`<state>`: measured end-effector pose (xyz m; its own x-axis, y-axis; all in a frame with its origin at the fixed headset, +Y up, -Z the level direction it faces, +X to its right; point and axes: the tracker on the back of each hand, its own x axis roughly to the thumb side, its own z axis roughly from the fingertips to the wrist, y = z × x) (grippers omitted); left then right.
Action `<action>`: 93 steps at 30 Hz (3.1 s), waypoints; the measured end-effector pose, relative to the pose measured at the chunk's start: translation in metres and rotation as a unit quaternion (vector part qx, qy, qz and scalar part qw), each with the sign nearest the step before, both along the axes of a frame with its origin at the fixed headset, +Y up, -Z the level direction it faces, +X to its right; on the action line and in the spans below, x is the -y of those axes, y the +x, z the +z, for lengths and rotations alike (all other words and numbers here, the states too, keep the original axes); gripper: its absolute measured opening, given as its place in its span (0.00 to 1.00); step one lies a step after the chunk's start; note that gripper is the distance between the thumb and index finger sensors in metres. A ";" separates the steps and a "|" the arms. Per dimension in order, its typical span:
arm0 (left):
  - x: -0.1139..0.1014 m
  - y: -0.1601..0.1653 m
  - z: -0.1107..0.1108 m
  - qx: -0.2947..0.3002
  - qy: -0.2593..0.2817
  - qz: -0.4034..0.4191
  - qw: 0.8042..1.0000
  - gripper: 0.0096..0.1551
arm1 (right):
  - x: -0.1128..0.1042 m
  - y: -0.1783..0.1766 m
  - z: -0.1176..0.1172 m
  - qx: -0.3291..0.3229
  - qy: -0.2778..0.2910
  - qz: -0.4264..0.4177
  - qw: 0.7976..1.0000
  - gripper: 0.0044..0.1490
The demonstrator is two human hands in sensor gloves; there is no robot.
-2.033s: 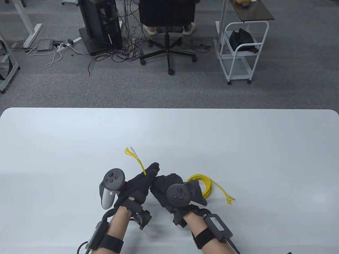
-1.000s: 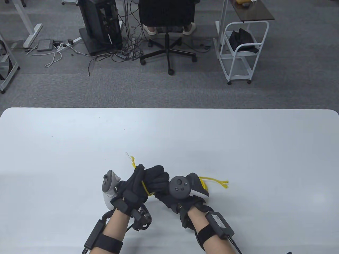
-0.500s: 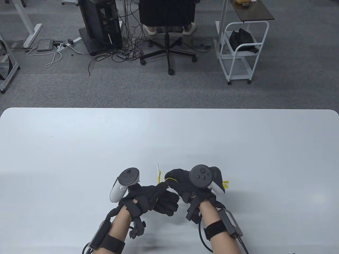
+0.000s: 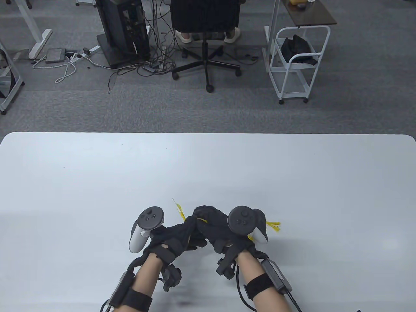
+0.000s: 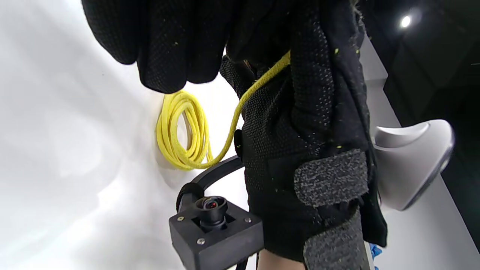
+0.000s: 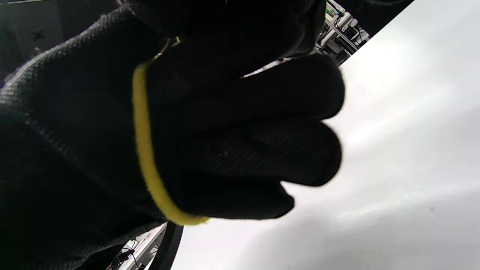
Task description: Coil the rope
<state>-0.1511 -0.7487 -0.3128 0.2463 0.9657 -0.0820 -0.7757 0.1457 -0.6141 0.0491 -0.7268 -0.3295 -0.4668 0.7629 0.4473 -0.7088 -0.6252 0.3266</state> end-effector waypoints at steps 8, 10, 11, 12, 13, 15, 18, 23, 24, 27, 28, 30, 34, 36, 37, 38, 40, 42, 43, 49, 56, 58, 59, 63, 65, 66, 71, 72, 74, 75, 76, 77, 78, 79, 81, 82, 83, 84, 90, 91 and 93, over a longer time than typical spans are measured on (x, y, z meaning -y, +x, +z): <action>-0.009 0.003 0.004 -0.037 0.045 -0.019 0.998 0.43 | -0.006 -0.001 0.006 0.019 0.054 0.002 0.998 0.26; -0.011 0.004 0.005 -0.049 0.059 -0.024 0.997 0.43 | -0.008 -0.001 0.008 0.025 0.070 0.003 0.997 0.26; -0.012 0.005 0.005 -0.056 0.064 -0.026 0.996 0.43 | -0.008 -0.002 0.008 0.027 0.076 0.005 0.997 0.26; -0.013 0.005 0.006 -0.064 0.069 -0.032 0.995 0.43 | -0.009 -0.002 0.009 0.030 0.086 0.011 0.996 0.26; -0.014 0.005 0.007 -0.069 0.074 -0.039 0.994 0.43 | -0.010 -0.003 0.010 0.032 0.090 0.016 0.995 0.27; -0.015 0.003 0.007 -0.081 0.090 -0.063 0.991 0.44 | -0.010 -0.004 0.011 0.030 0.099 0.032 0.994 0.26; -0.015 -0.002 0.007 -0.118 0.108 -0.082 0.984 0.43 | -0.008 -0.009 0.013 0.015 0.101 0.046 0.994 0.27; -0.014 -0.012 0.004 -0.154 0.131 -0.034 0.979 0.42 | -0.004 -0.021 0.017 -0.019 0.090 0.066 0.994 0.26; -0.014 -0.014 0.003 -0.158 0.133 -0.010 0.978 0.41 | -0.003 -0.024 0.018 -0.028 0.087 0.074 0.993 0.26; -0.014 -0.017 0.003 -0.172 0.127 0.047 0.976 0.40 | -0.002 -0.026 0.019 -0.040 0.089 0.090 0.991 0.26; -0.015 -0.018 0.003 -0.173 0.126 0.071 0.974 0.39 | -0.002 -0.027 0.019 -0.044 0.088 0.094 0.991 0.26; -0.015 -0.021 0.002 -0.175 0.130 0.103 0.970 0.38 | -0.001 -0.028 0.019 -0.052 0.082 0.098 0.990 0.25; -0.016 -0.025 0.001 -0.168 0.126 0.151 0.966 0.34 | 0.003 -0.032 0.018 -0.075 0.061 0.122 0.988 0.25; -0.017 -0.025 0.001 -0.167 0.125 0.171 0.963 0.32 | 0.006 -0.034 0.018 -0.091 0.041 0.138 0.985 0.25; -0.017 -0.024 0.001 -0.168 0.128 0.186 0.960 0.31 | 0.007 -0.035 0.018 -0.095 0.034 0.144 0.984 0.25; -0.018 -0.024 0.001 -0.168 0.129 0.196 0.957 0.31 | 0.008 -0.035 0.018 -0.096 0.032 0.148 0.984 0.25; -0.018 -0.023 0.002 -0.166 0.125 0.216 0.954 0.31 | 0.009 -0.035 0.017 -0.096 0.029 0.159 0.982 0.25; -0.018 -0.020 0.002 -0.156 0.115 0.233 0.953 0.31 | 0.009 -0.033 0.015 -0.087 0.031 0.166 0.982 0.25; -0.018 -0.018 0.002 -0.156 0.110 0.234 0.953 0.32 | 0.010 -0.031 0.014 -0.080 0.029 0.169 0.982 0.25; -0.017 -0.009 0.003 -0.138 0.095 0.224 0.960 0.34 | 0.013 -0.018 0.006 -0.047 0.017 0.198 0.979 0.26; -0.014 -0.001 0.002 -0.104 0.066 0.196 0.973 0.35 | 0.010 0.002 -0.003 0.003 0.012 0.196 0.981 0.26; -0.013 0.001 0.002 -0.089 0.050 0.178 0.979 0.35 | 0.007 0.007 -0.005 0.015 0.015 0.190 0.982 0.25; -0.012 0.002 0.001 -0.071 0.043 0.166 0.983 0.36 | 0.005 0.012 -0.006 0.026 0.018 0.184 0.982 0.25; -0.010 0.006 0.000 -0.026 0.025 0.118 0.992 0.36 | 0.000 0.023 -0.008 0.051 0.025 0.167 0.984 0.25; -0.009 0.007 0.000 0.003 0.013 0.093 0.996 0.35 | -0.002 0.028 -0.010 0.061 0.019 0.143 0.988 0.25; -0.008 0.009 0.000 0.018 0.006 0.078 0.997 0.35 | -0.003 0.031 -0.011 0.066 0.016 0.129 0.989 0.25; -0.004 0.015 0.001 0.071 -0.007 -0.024 0.997 0.36 | -0.006 0.033 -0.010 0.068 0.010 0.084 0.994 0.26; -0.004 0.016 0.001 0.072 -0.004 -0.042 0.997 0.36 | -0.006 0.030 -0.009 0.064 0.011 0.077 0.995 0.26; -0.003 0.016 0.002 0.059 -0.003 -0.047 0.997 0.38 | -0.007 0.025 -0.007 0.059 0.012 0.066 0.996 0.26; -0.002 0.015 0.002 0.048 -0.004 -0.042 0.998 0.40 | -0.008 0.020 -0.005 0.052 0.012 0.047 0.997 0.26; -0.001 0.014 0.002 0.040 -0.005 -0.037 0.999 0.41 | -0.009 0.017 -0.004 0.049 0.011 0.037 0.998 0.25; -0.001 0.012 0.002 0.036 -0.004 -0.026 0.999 0.42 | -0.009 0.015 -0.002 0.057 0.010 0.032 0.998 0.25; -0.001 0.010 0.002 0.031 -0.003 -0.021 0.999 0.43 | -0.009 0.013 -0.002 0.058 0.014 0.029 0.998 0.25; -0.001 0.008 0.002 0.017 -0.002 -0.011 1.000 0.43 | -0.009 0.012 -0.001 0.055 0.017 0.025 0.998 0.26; -0.001 0.004 0.002 -0.018 -0.001 0.011 1.000 0.43 | -0.009 0.010 0.001 0.047 0.021 0.014 0.999 0.26; -0.001 0.002 0.001 -0.038 0.003 0.020 0.999 0.43 | -0.010 0.007 0.003 0.043 0.027 0.009 0.999 0.26; -0.002 0.000 0.001 -0.046 0.005 0.023 0.999 0.43 | -0.011 0.004 0.005 0.039 0.033 0.009 0.999 0.26; -0.002 0.000 0.001 -0.051 0.007 0.022 0.998 0.42 | -0.012 0.001 0.006 0.035 0.039 0.009 0.999 0.26; -0.004 -0.006 0.003 -0.098 0.009 0.038 0.994 0.42 | -0.013 -0.009 0.014 0.029 0.083 0.035 0.995 0.27; -0.005 -0.007 0.002 -0.109 0.019 0.036 0.993 0.42 | -0.013 -0.010 0.014 0.027 0.087 0.041 0.995 0.27; -0.007 -0.009 0.002 -0.131 0.034 0.023 0.991 0.41 | -0.012 -0.011 0.015 0.023 0.090 0.050 0.994 0.27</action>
